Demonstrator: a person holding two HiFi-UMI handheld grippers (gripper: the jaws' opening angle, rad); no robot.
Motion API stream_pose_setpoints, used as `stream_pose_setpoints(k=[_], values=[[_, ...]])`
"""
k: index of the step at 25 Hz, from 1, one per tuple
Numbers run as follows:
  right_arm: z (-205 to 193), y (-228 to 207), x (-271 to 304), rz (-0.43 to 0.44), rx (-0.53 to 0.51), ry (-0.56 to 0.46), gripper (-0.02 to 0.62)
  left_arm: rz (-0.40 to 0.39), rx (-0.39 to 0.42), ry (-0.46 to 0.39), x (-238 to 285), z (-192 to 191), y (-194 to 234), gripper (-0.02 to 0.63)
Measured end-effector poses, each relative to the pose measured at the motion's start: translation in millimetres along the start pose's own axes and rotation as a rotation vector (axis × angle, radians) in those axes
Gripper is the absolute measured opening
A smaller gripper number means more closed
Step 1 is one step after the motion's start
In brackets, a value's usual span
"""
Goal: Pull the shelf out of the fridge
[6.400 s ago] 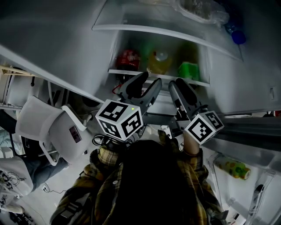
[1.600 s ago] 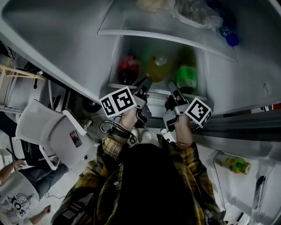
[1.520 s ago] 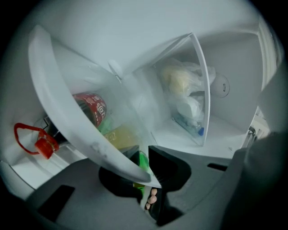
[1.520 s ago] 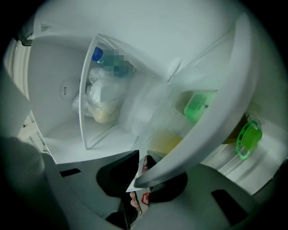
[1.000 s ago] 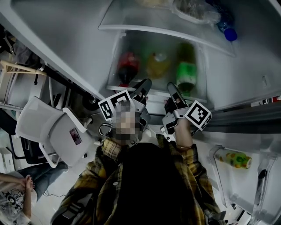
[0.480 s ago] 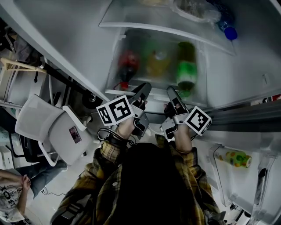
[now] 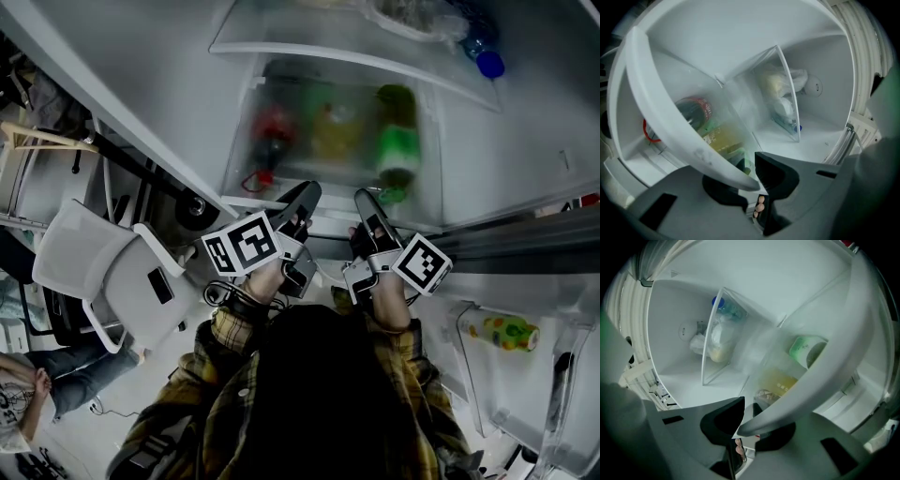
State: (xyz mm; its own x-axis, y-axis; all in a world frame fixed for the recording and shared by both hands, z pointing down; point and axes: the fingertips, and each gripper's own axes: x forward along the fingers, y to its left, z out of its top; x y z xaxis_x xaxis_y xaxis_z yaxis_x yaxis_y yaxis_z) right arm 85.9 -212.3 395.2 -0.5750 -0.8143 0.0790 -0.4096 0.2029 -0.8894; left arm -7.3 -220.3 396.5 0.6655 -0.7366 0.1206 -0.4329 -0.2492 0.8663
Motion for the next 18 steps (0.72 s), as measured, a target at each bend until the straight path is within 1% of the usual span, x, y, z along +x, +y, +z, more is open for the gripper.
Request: stream_pose_setpoints(k=[18], values=[[-15.3, 9.7, -24.4, 0.005, -0.013, 0.009, 0.074, -0.013, -0.001, 0.005, -23.7, -17.0, -10.9, 0.074]])
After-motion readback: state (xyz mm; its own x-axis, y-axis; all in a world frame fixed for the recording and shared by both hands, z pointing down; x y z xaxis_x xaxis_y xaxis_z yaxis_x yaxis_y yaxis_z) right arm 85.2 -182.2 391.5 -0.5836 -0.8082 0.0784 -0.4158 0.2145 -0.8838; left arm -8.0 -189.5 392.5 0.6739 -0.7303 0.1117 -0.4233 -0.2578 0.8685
